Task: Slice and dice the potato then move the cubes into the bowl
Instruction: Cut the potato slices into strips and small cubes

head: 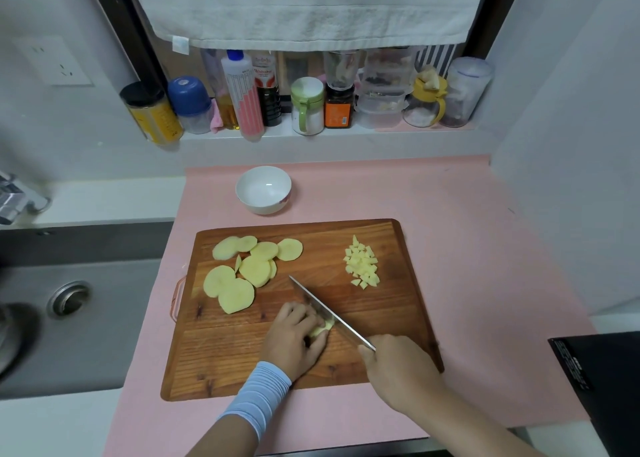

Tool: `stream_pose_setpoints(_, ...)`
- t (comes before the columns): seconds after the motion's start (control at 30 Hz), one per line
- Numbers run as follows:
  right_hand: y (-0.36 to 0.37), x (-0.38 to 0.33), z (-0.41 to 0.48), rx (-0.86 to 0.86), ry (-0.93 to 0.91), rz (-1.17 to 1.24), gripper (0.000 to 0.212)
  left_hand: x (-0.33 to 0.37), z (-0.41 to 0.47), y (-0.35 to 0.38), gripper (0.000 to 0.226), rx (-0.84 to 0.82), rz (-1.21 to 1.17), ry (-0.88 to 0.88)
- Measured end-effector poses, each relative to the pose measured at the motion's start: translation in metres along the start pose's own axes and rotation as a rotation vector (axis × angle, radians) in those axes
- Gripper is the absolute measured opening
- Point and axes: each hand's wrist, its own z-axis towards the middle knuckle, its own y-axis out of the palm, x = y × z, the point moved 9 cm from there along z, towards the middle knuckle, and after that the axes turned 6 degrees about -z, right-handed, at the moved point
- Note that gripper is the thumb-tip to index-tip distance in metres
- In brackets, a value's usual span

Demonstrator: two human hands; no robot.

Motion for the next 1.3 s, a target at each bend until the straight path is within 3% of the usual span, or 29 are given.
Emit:
stream_pose_setpoints(0.17,0.009,-0.007,0.016,-0.056,0.004,0.065,0.041,-0.002,0.000,0.001,0.011,-0.004,-0.002,-0.014)
stream_pose_setpoints(0.4,0.012,-0.022,0.041,-0.036,0.000,0.091,0.028,0.001,-0.002,-0.001,0.011,0.003,0.014,-0.002)
stream_pose_setpoints(0.87,0.001,-0.028,0.025,0.030,-0.050,0.013,0.033,-0.002,-0.008,-0.003,0.011,-0.011,0.032,-0.055)
stream_pose_setpoints(1.3,0.004,-0.018,0.006,-0.040,-0.044,-0.023,0.030,-0.001,-0.008,-0.006,0.009,0.020,-0.025,-0.047)
